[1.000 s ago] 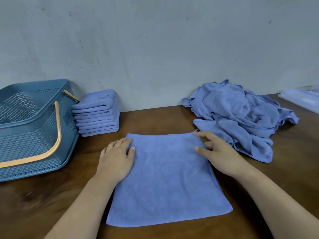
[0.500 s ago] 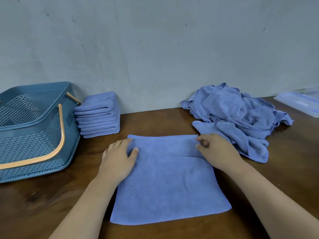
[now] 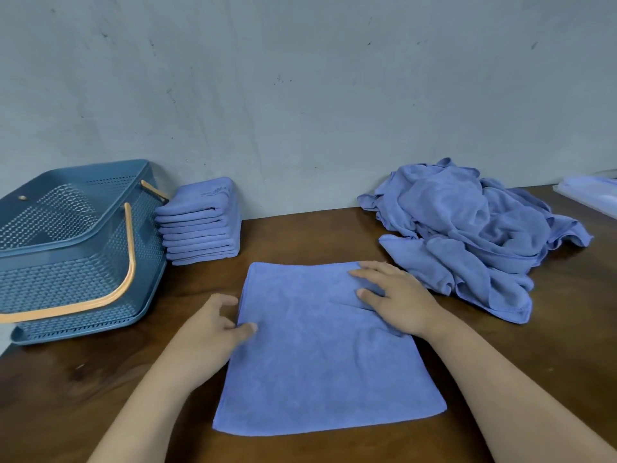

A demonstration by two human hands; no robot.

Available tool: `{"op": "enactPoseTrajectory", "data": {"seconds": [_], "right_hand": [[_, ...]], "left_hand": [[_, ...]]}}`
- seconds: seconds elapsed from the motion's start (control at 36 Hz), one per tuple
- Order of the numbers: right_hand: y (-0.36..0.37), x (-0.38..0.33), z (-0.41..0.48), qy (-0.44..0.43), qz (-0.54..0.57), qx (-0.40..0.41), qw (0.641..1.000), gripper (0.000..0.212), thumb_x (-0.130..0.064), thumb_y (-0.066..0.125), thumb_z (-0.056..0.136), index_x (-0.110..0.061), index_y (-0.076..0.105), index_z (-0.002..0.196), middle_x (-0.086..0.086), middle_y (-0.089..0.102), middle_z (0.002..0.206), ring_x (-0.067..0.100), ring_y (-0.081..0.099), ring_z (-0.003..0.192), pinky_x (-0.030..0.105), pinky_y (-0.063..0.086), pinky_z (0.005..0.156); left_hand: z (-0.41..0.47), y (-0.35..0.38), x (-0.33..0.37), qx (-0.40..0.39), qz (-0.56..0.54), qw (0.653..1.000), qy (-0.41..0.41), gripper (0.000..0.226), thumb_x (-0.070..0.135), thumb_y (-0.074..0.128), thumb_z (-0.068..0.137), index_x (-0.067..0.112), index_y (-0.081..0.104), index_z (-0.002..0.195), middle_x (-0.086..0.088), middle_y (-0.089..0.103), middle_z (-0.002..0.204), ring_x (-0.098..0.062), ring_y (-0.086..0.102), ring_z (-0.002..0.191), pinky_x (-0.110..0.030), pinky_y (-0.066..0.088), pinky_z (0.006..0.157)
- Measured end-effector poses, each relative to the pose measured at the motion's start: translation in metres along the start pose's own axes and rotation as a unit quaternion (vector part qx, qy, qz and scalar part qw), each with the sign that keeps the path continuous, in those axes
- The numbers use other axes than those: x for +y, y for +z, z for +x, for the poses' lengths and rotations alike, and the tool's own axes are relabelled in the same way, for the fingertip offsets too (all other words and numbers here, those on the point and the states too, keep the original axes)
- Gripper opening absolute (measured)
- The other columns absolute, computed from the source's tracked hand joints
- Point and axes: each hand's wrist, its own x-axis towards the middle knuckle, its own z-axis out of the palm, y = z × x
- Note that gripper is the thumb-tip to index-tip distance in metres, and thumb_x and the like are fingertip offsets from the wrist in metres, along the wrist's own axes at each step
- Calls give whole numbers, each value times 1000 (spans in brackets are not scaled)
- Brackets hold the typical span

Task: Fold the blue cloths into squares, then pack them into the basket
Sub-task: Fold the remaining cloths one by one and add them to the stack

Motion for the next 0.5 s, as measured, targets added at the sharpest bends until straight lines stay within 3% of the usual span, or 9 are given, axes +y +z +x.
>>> {"op": "enactPoseTrajectory", "data": {"seconds": [0.14,0.22,0.31,0.36,0.5], "right_hand": [[-4,1,0,8,-8,-12,1000,45,-52,49,107,-48,48,152,-25,31,166,4,22,156,37,19,127],[-3,1,0,7,-17,-20,1000,47,-52,47,108,-47,45,155,-24,27,168,3,17,158,36,17,126],[-2,0,2,3,-22,-27,999,49,-51,44,109,-46,42,157,-24,24,170,1,13,158,35,15,126],[-2,-1,2,3,-27,-27,999,49,-51,44,109,-46,40,158,-24,23,170,1,11,159,36,14,127],[-3,-2,3,4,-31,-35,999,50,-51,42,110,-46,38,159,-23,20,171,1,8,159,36,12,128]], "left_hand": [[-9,10,-21,29,-34,999,-7,40,37,69,99,48,49,132,3,77,103,-13,73,97,-42,58,88],[-15,10,-19,41,-61,997,-10,29,28,64,103,51,54,119,-2,73,108,-18,71,93,-37,53,77],[-22,6,-22,25,-46,999,-12,26,20,60,103,46,60,103,-6,74,88,-16,62,67,-35,46,65],[-25,4,-23,6,-19,1000,-17,23,19,59,101,41,62,98,-10,73,84,-16,55,61,-37,42,62],[-29,-2,-12,-28,2,1000,-11,5,12,57,98,13,61,100,-11,68,73,-17,56,52,-28,45,46]]}}
